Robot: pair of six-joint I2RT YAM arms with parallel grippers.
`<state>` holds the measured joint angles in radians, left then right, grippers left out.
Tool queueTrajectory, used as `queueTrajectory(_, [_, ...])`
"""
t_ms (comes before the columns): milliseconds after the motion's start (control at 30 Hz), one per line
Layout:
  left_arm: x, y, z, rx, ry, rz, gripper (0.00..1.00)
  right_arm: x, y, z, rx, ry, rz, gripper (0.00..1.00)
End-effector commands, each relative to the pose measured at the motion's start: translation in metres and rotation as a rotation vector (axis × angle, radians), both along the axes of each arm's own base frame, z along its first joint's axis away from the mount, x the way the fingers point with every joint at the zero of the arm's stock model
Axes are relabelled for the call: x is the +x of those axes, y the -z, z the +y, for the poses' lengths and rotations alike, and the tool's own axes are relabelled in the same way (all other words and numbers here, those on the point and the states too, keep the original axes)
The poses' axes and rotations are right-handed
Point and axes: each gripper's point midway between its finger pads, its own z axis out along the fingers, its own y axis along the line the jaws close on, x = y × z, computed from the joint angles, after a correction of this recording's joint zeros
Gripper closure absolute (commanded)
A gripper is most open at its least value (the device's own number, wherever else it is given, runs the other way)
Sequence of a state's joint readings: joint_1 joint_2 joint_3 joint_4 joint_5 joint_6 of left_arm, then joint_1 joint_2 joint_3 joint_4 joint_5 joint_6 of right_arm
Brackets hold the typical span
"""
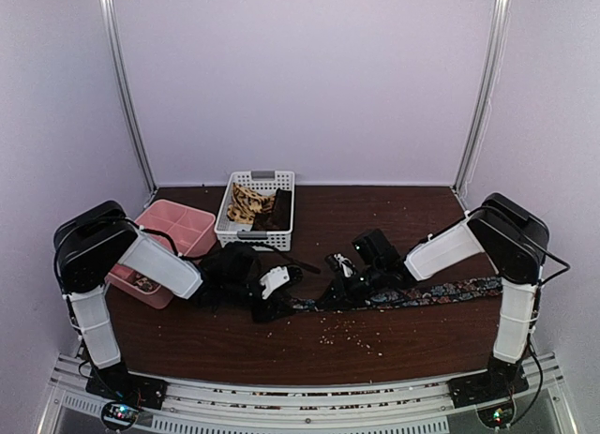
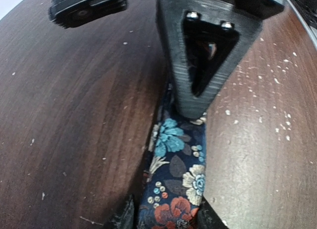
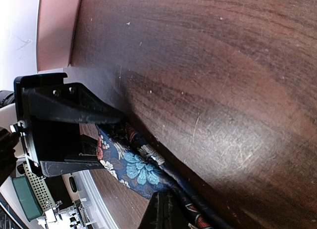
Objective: Roll the ties
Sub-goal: Pick up the tie from the center of the board, then fold the tie at the center of the board.
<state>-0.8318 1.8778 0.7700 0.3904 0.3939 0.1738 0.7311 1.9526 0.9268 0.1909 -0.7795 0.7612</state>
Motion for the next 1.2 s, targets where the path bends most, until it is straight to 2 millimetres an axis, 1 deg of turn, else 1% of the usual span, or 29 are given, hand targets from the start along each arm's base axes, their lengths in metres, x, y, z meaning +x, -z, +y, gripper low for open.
queueTrajectory(0, [-0.008, -0.022, -0.012, -0.072, 0.078, -0.001, 0.66, -0.004, 0.027, -0.014, -0.079, 0.026, 0.034, 0.98])
queueTrajectory(133, [-0.015, -0.046, -0.027, -0.118, 0.116, -0.025, 0.69, -0.004, 0.028, -0.014, -0.080, 0.029, 0.034, 0.98])
queueTrajectory(233, [-0.017, -0.063, -0.044, -0.161, 0.136, -0.038, 0.70, -0.003, 0.028, -0.013, -0.077, 0.033, 0.036, 0.98])
queueTrajectory(333, [-0.010, -0.074, -0.058, -0.210, 0.118, -0.046, 0.69, -0.003, 0.028, -0.013, -0.075, 0.032, 0.036, 0.99])
queueTrajectory(367, [-0.007, -0.073, -0.063, -0.217, 0.115, -0.042, 0.69, -0.003, 0.027, -0.013, -0.071, 0.033, 0.037, 0.99])
queueTrajectory(400, [-0.004, -0.068, -0.067, -0.210, 0.112, -0.033, 0.69, -0.003, 0.026, -0.012, -0.065, 0.033, 0.036, 0.99])
queueTrajectory(500, [0.001, -0.061, -0.076, -0.203, 0.112, -0.019, 0.70, -0.003, 0.013, -0.010, -0.026, 0.037, 0.025, 0.98])
queueTrajectory(633, [0.000, -0.054, -0.070, -0.191, 0.099, -0.014, 0.71, 0.001, -0.015, -0.009, 0.023, 0.047, -0.025, 0.94])
queueTrajectory(733, [-0.003, -0.051, -0.064, -0.171, 0.099, -0.012, 0.71, 0.005, -0.032, -0.012, 0.045, 0.058, -0.050, 0.89])
queueTrajectory(867, [-0.005, -0.050, -0.060, -0.162, 0.094, -0.014, 0.71, 0.009, -0.046, -0.018, 0.072, 0.077, -0.065, 0.82])
queueTrajectory(967, [-0.004, -0.052, -0.062, -0.160, 0.099, -0.017, 0.71, 0.009, -0.052, -0.025, 0.091, 0.089, -0.068, 0.78])
queueTrajectory(1033, [-0.002, -0.052, -0.065, -0.157, 0.104, -0.020, 0.71, 0.008, -0.058, -0.024, 0.119, 0.088, -0.061, 0.71])
queueTrajectory(1100, [0.000, -0.052, -0.069, -0.156, 0.109, -0.024, 0.71, 0.006, -0.065, -0.020, 0.165, 0.089, -0.042, 0.59])
queueTrajectory(1167, [0.001, -0.051, -0.073, -0.154, 0.112, -0.026, 0.71, 0.005, -0.069, -0.015, 0.213, 0.096, -0.013, 0.53])
